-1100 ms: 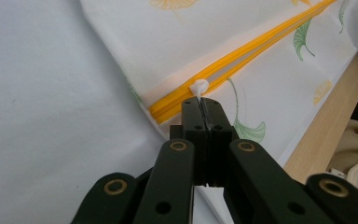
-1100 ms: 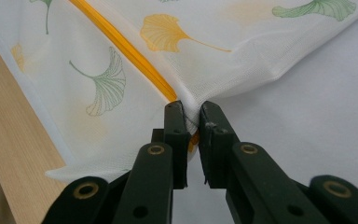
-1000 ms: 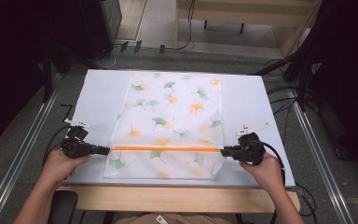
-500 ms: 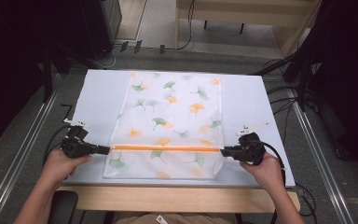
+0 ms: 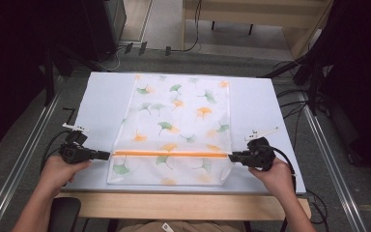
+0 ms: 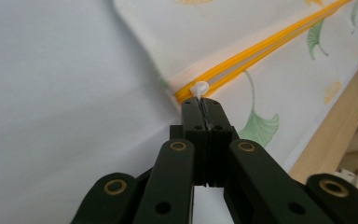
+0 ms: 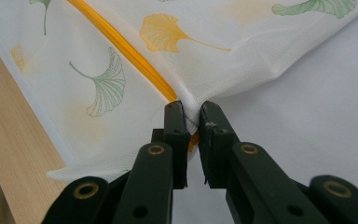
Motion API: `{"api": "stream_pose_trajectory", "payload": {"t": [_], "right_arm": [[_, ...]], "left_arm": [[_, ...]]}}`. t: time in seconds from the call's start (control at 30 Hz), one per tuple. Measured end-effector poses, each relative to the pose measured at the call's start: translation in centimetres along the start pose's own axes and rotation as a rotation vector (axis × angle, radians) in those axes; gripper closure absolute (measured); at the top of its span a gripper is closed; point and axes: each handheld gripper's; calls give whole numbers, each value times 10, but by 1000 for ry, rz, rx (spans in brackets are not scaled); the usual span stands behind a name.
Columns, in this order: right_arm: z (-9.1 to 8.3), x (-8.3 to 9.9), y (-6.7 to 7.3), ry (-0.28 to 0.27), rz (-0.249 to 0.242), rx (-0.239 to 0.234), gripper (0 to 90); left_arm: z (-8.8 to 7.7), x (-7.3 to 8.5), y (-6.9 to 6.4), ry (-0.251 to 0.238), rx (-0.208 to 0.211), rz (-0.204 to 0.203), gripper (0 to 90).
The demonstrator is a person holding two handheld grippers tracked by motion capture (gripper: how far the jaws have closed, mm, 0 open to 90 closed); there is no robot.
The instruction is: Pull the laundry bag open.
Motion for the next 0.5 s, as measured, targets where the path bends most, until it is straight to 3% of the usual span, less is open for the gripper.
{"api": "stream_pose_trajectory", "payload": {"t": [0.07,0.5], "right_arm": [[0,0,0,2,2,-1,843],[1,2,-6,20,25,16,838]], "left_arm": [[-2,2,2,-8,4,-12,900],[2,1,-3,3,21,14,900]]}}
Point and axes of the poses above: each handheld gripper's, and its own axes: z roughly forward along the jaws, x roughly out of its underside, y roughly to its left, and after that the axes turned 1 degree about -y, right-handed
